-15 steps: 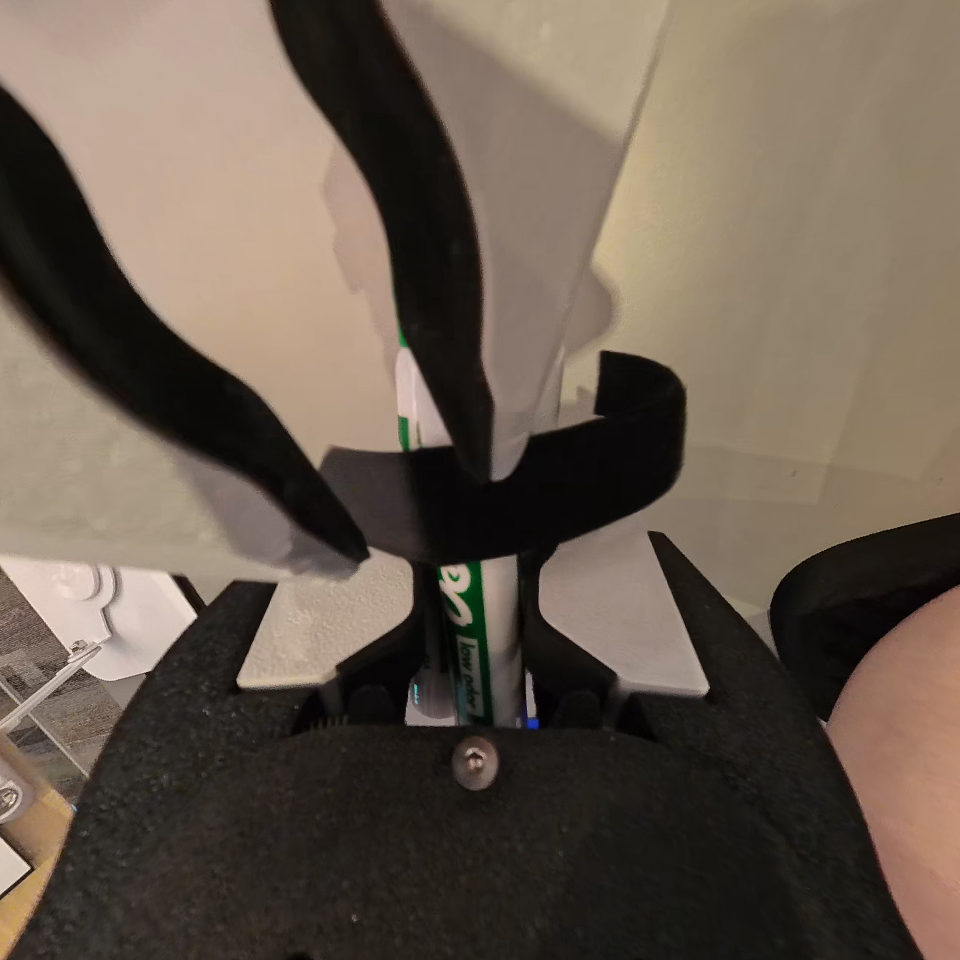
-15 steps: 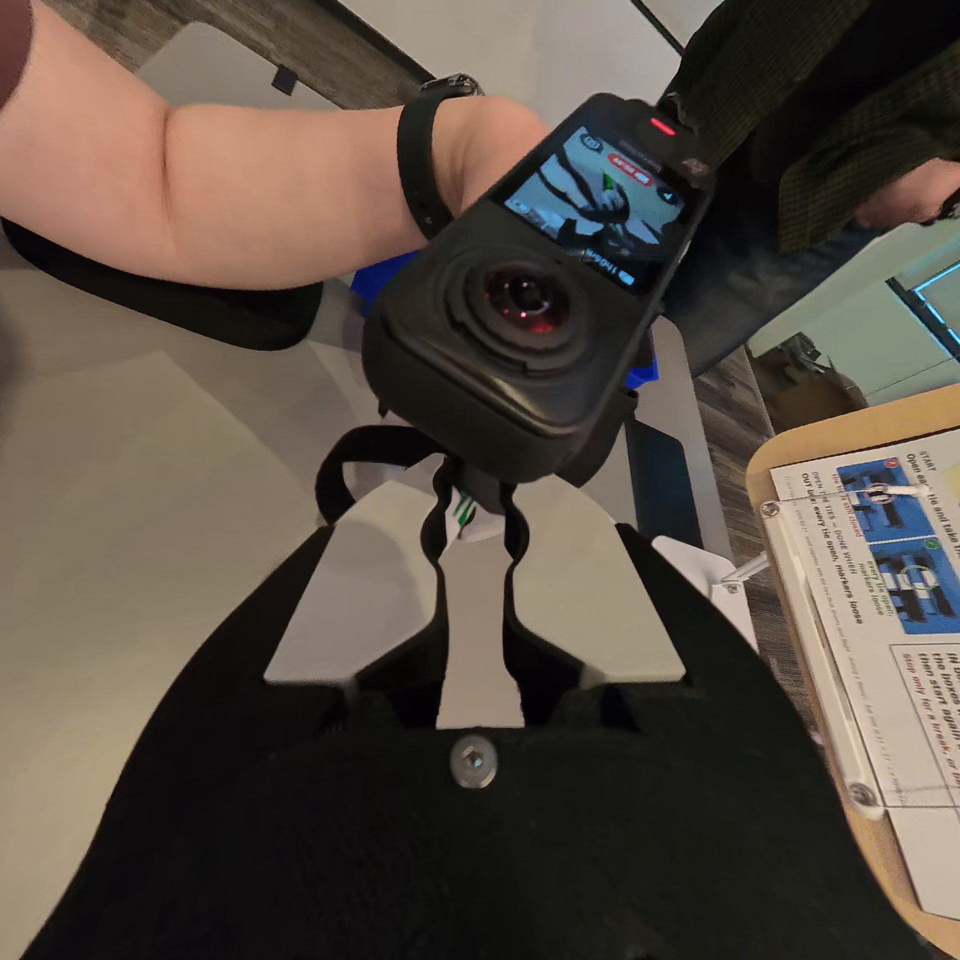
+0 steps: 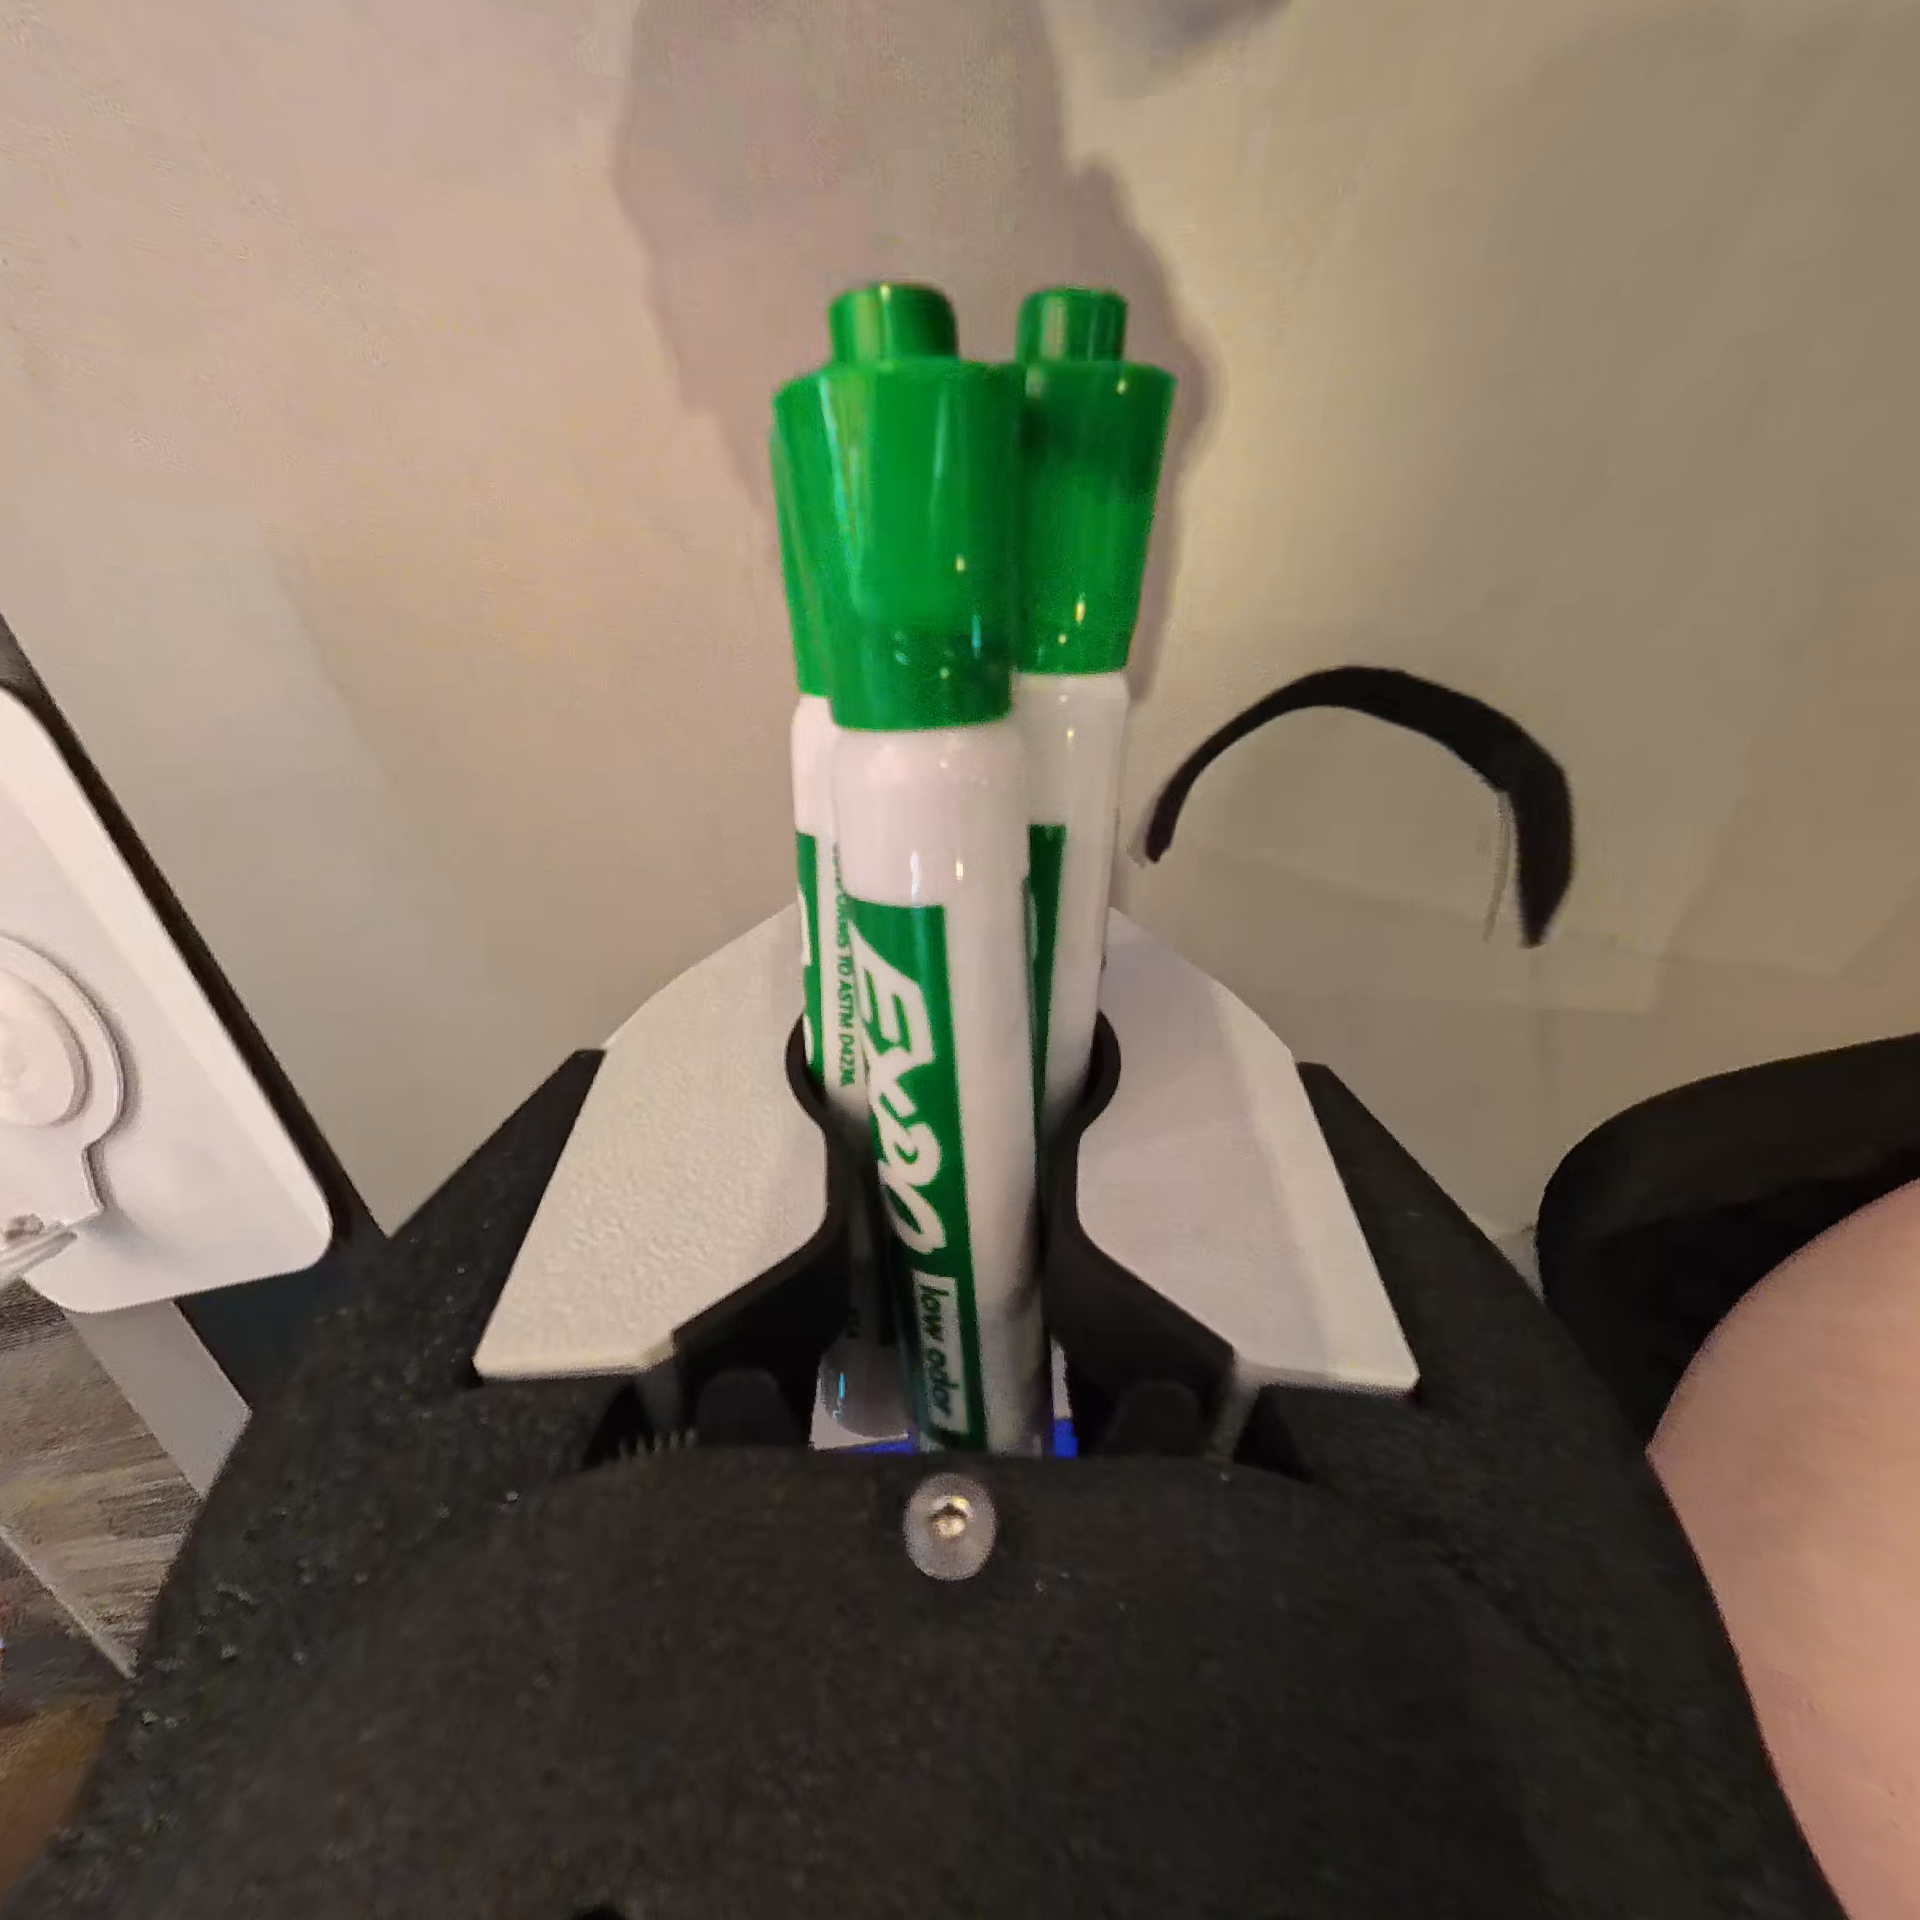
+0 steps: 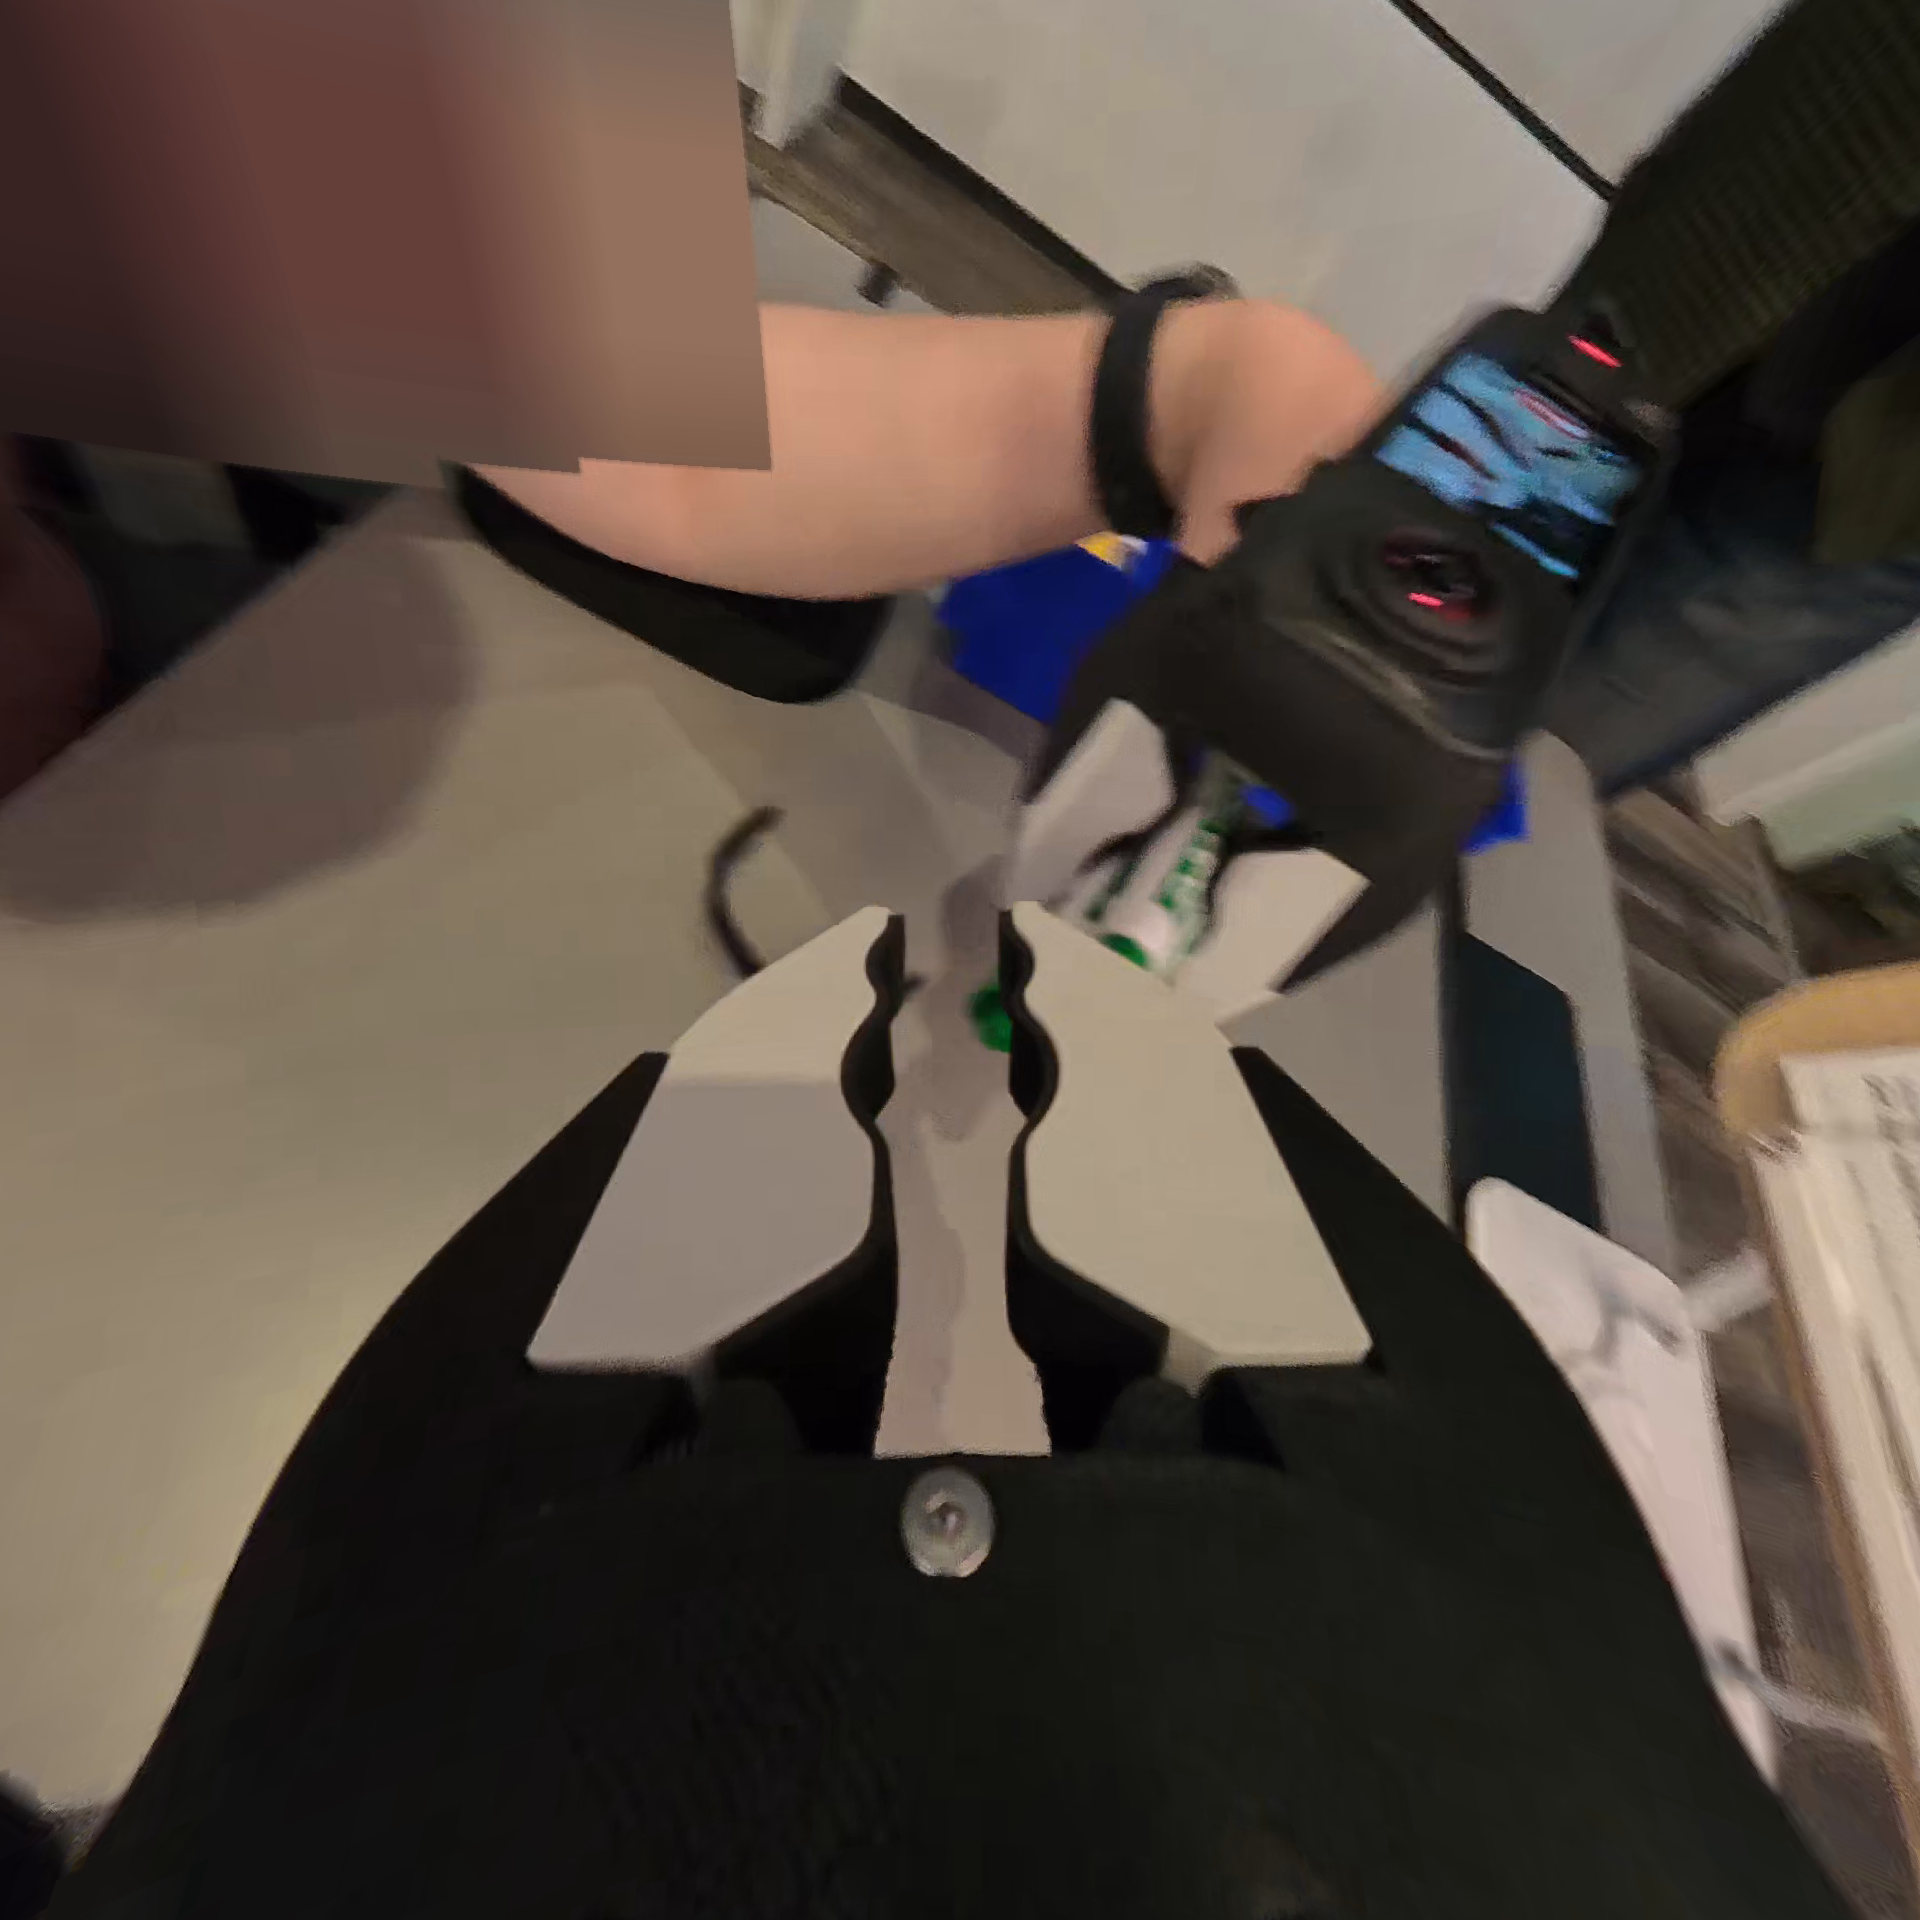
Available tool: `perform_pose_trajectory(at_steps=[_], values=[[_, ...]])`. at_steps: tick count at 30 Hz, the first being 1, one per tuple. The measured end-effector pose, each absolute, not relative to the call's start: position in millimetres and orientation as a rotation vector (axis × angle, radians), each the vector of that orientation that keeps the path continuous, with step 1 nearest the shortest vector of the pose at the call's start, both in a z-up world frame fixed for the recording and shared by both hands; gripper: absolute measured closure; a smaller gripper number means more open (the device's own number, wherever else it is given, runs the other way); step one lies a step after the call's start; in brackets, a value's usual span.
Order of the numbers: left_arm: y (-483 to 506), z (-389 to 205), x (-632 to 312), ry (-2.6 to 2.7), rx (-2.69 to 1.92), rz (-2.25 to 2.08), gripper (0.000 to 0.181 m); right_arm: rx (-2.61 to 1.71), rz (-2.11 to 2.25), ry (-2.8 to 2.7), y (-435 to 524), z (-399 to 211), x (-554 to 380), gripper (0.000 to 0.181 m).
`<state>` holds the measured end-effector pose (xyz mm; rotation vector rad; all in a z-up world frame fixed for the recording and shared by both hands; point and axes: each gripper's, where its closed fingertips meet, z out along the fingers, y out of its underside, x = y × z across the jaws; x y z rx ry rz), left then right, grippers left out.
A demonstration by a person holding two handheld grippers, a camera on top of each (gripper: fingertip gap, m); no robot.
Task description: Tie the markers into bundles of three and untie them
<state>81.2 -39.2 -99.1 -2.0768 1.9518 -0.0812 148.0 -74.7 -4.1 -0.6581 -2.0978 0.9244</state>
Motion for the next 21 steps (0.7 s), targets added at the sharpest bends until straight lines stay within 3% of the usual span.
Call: perform_pose_trajectory(at_steps=[4,11,16,19,21], values=[[-36.6,-95.9,67.5,1.896,-2.114,-0.054,0.139,-0.531,0.938,-2.233,-108.1,-24.4,158.7,0.163],[-35.3,-89.5,56.3,1.844,-2.125,-0.041,0.139,-0.404,0.570,-2.414,-126.2,-124.6,133.4,0.158],[-36.4,-87.9,51.9,1.834,-2.130,-0.033,0.139,-0.411,0.540,-2.535,-134.1,-150.2,114.8,0.156],[-35.7,-87.9,51.7,1.835,-2.126,-0.042,0.139,-0.458,0.443,-2.614,-129.1,-169.4,109.3,0.161],[-34.5,-87.7,50.7,1.829,-2.128,-0.040,0.139,-0.491,0.428,-2.646,-128.2,-177.3,107.5,0.175]])
